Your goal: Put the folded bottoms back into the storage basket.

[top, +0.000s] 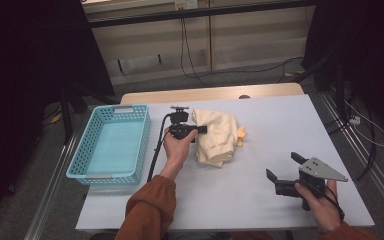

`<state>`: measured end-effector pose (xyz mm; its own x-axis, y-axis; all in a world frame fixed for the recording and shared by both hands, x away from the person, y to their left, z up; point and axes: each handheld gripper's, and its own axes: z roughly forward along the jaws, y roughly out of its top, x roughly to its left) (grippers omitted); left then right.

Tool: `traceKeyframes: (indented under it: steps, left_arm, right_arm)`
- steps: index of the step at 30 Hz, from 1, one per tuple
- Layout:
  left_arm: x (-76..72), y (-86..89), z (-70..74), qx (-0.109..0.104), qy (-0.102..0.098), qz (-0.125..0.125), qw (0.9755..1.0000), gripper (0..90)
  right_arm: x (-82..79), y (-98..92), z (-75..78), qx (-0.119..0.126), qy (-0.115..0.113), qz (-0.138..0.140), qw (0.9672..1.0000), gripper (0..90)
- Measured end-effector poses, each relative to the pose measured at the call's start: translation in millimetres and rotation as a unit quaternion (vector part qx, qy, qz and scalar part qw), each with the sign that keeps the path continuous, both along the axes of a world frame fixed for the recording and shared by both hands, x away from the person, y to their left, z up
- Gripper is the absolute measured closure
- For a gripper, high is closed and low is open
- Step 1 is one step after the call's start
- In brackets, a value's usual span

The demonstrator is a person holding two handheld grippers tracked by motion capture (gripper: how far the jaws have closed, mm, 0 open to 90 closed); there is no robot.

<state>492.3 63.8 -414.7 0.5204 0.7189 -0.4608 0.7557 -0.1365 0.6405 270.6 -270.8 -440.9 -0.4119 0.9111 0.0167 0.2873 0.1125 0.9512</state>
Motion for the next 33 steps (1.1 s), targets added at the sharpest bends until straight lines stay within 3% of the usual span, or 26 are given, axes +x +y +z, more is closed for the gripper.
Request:
traceKeyframes:
  steps: [12, 14, 18, 29, 33]
  left_arm:
    - [-4.6, 2.0, 14.8, 0.004, -0.031, -0.006, 0.9995, 72.8]
    - [-6.6, 2.3, 17.4, -0.009, -0.029, -0.009, 0.9995, 72.8]
    - [-10.9, 0.1, 23.4, 0.000, -0.051, -0.020, 0.9985, 72.8]
    - [-14.5, 10.3, 36.5, 0.000, -0.070, -0.025, 0.9973, 73.0]
    - [-15.9, 17.1, 42.4, 0.014, -0.082, -0.030, 0.9961, 73.1]
  right_arm:
    - [0.0, -0.1, 0.2, 0.002, -0.001, 0.001, 1.0000, 1.1]
    - [0.1, -0.1, 0.1, 0.002, -0.001, 0.001, 1.0000, 1.1]
    - [0.2, 0.2, 0.0, 0.002, -0.001, 0.003, 1.0000, 1.0]
    - [0.0, 0.1, 0.3, 0.002, -0.002, 0.003, 1.0000, 1.0]
    - [0.2, -0.1, 0.1, 0.002, -0.001, 0.003, 1.0000, 1.0]
